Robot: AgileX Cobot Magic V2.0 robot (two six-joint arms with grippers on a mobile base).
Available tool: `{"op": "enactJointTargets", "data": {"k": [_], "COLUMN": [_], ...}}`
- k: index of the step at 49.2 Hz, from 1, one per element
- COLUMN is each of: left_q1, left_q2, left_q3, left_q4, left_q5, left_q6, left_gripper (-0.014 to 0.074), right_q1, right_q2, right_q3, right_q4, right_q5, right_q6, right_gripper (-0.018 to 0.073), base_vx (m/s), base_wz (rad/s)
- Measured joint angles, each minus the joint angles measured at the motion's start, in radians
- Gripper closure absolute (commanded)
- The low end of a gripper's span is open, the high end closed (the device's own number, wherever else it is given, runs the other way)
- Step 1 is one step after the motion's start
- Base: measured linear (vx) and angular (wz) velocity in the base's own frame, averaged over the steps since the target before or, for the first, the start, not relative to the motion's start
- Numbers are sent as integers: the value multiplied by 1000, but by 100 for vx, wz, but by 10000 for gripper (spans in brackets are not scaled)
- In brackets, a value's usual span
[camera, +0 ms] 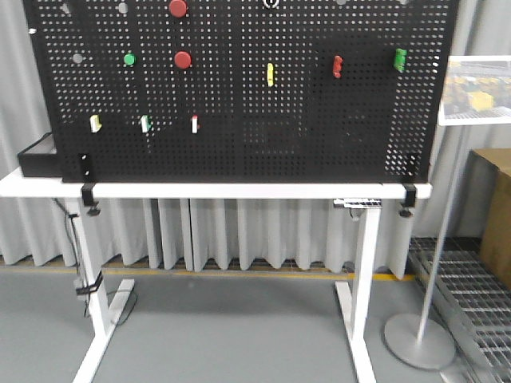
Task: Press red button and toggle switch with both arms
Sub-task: 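Drive the base forward up to the black pegboard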
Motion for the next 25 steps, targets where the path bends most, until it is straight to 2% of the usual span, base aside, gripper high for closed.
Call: {"op": "enactJointTargets", "data": {"k": [25], "left_q1": [0], "left_q2": [0], "left_q3": [0], "left_q4": [0], "left_q5": [0], "left_q6": [0], "left_gripper": [594], "right_q1": [0], "right_q2": [0], "right_q3": [0], "right_q4": [0], "right_q5": [0], "right_q6": [0], "right_gripper": [563], "base_vx": [49], "base_wz": [0]}}
